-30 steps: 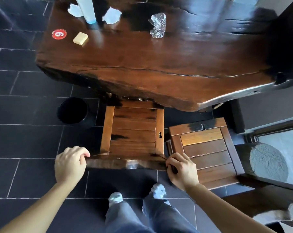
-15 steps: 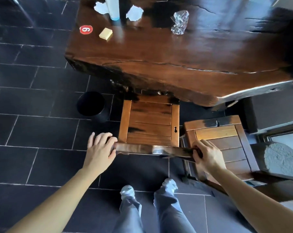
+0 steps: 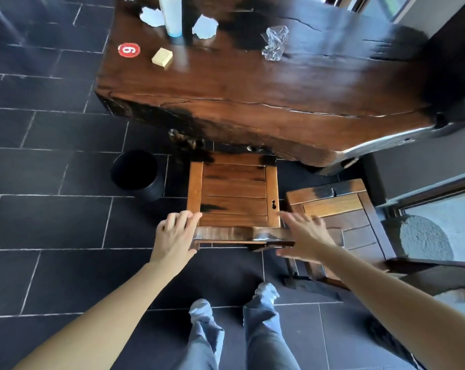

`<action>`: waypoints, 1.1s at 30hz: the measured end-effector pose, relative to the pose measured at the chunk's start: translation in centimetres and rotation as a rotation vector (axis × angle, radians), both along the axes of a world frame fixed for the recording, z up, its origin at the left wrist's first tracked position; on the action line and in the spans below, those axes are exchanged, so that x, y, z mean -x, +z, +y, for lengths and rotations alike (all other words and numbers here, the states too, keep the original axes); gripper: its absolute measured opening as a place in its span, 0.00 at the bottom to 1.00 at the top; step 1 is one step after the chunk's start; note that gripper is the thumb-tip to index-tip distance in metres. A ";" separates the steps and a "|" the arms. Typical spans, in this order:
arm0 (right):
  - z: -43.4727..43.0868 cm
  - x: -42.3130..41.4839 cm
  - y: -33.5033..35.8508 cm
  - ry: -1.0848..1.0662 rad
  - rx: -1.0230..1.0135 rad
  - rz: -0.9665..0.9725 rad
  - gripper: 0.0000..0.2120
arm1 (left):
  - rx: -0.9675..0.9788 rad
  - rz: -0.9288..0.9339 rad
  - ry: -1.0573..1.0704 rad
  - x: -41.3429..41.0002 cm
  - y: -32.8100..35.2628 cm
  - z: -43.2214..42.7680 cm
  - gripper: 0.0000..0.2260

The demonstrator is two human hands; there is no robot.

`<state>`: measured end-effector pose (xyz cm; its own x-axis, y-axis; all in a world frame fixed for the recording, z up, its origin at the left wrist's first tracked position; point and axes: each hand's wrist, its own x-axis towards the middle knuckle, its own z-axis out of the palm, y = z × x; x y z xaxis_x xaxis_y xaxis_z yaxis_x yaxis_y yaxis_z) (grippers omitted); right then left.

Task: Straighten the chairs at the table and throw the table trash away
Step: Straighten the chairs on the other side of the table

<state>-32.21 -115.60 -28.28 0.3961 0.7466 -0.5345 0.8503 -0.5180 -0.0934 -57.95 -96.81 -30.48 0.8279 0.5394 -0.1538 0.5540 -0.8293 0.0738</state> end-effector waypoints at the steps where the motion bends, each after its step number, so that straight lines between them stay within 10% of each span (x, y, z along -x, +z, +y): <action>1: 1.2 1.6 -0.4 0.061 -0.033 0.066 0.48 | -0.005 -0.005 -0.023 0.1 -0.1 0.1 0.42; 19: 10.5 8.9 -5.0 0.048 0.027 0.020 0.28 | 0.072 -0.016 -0.078 -0.5 0.0 1.9 0.27; 26: 3.5 11.1 -2.1 -0.161 -0.474 0.139 0.29 | 0.171 0.076 0.115 -1.9 1.3 0.4 0.33; 33: -6.1 9.6 0.5 -0.260 -0.442 0.005 0.33 | 0.215 -0.126 -0.163 -7.1 3.8 -8.7 0.39</action>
<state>-41.79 -121.71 -27.77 0.5970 0.7789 -0.1921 0.6978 -0.6223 -0.3549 -50.88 -105.53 -26.65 0.9207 0.3642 -0.1405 0.3903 -0.8643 0.3174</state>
